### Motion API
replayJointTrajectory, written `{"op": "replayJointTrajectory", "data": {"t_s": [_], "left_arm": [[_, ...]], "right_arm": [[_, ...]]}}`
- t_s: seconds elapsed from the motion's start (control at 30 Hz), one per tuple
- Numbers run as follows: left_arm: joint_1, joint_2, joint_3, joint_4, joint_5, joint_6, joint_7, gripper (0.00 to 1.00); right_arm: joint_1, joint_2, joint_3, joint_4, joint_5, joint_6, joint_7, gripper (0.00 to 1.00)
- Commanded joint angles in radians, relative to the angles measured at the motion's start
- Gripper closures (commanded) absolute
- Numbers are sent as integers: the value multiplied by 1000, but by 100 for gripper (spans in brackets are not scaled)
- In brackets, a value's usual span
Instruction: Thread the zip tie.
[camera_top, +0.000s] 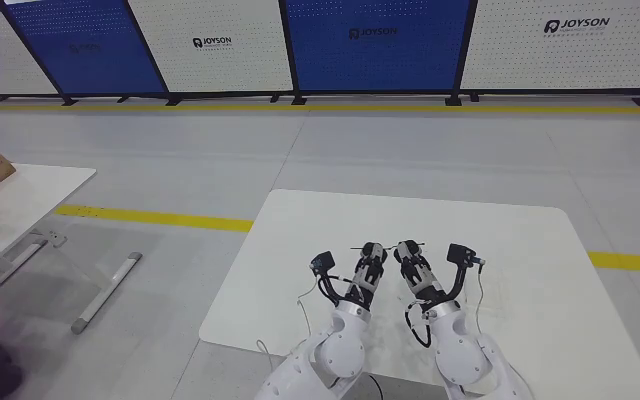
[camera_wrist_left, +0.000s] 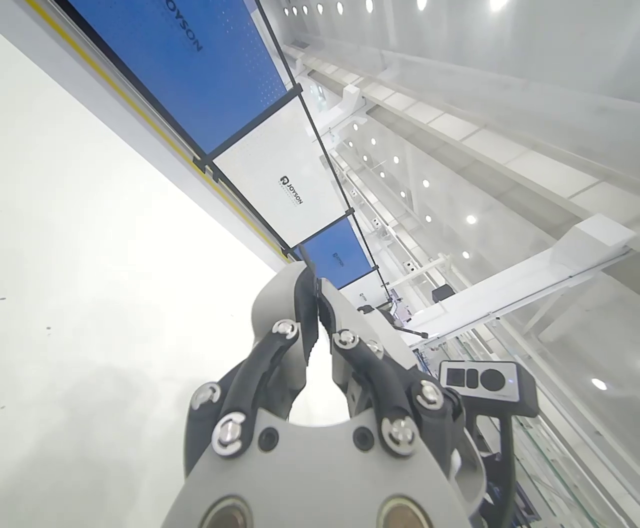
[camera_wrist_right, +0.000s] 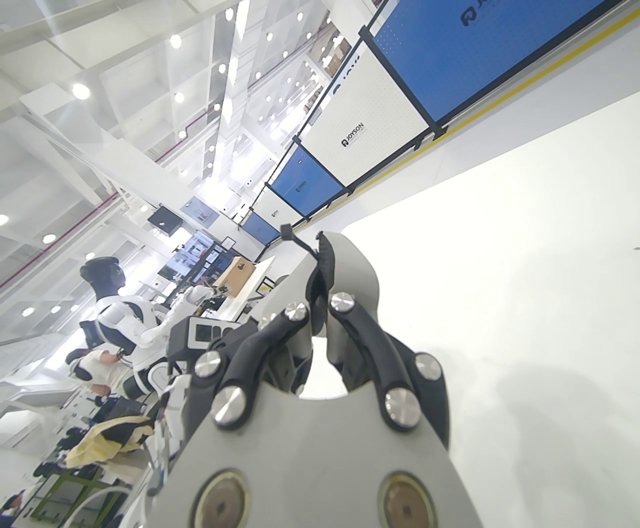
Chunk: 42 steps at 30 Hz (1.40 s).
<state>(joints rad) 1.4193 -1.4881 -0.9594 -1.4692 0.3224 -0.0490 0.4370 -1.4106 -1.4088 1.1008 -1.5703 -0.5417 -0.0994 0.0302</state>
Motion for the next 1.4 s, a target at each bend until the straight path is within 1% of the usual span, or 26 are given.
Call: {"op": "replayJointTrajectory", "data": {"t_s": [0.0, 0.03, 0.07, 0.1, 0.3, 0.4, 0.47, 0.57, 0.67, 0.7, 0.77, 1.17, 1.37], "left_arm": [[3, 0, -2, -7, -1, -1, 0, 100], [4, 0, -4, -10, -5, -4, 2, 93], [6, -1, -6, -13, -11, -7, 3, 65], [6, -1, -7, -14, -11, -7, 2, 55], [11, -1, -11, -22, -6, -13, -4, 51], [10, -1, -11, -22, 0, -13, -6, 57], [9, -2, -11, -20, 8, -9, -8, 70], [6, -3, -10, -16, 15, -3, -9, 74], [2, -4, -9, -10, 21, 0, -8, 85], [1, -4, -9, -9, 22, 1, -7, 91], [-1, -5, -8, -6, 22, 3, -5, 100], [-4, -9, -11, -3, 25, 2, -11, 100], [1, -8, -9, -7, 38, -13, -16, 100]], "right_arm": [[0, 0, 1, 0, -2, 0, 1, 100], [0, 0, 1, -1, -2, 0, 2, 100], [0, 0, 1, -1, -3, 1, 2, 100], [0, 0, 1, -1, -4, 2, 3, 100], [5, -1, -2, 3, -7, 6, 11, 100], [6, -1, -4, 0, -7, 7, 11, 100], [7, -2, -4, -1, -7, 7, 11, 100], [7, -2, -4, -3, -9, 7, 9, 100], [7, -2, -3, -5, -13, 8, 4, 100], [6, -2, -3, -5, -15, 8, 2, 100], [6, -2, -4, -6, -15, 8, 1, 100], [12, -3, -3, 2, -13, 7, 9, 100], [14, -3, -1, 3, -12, 7, 23, 100]]}}
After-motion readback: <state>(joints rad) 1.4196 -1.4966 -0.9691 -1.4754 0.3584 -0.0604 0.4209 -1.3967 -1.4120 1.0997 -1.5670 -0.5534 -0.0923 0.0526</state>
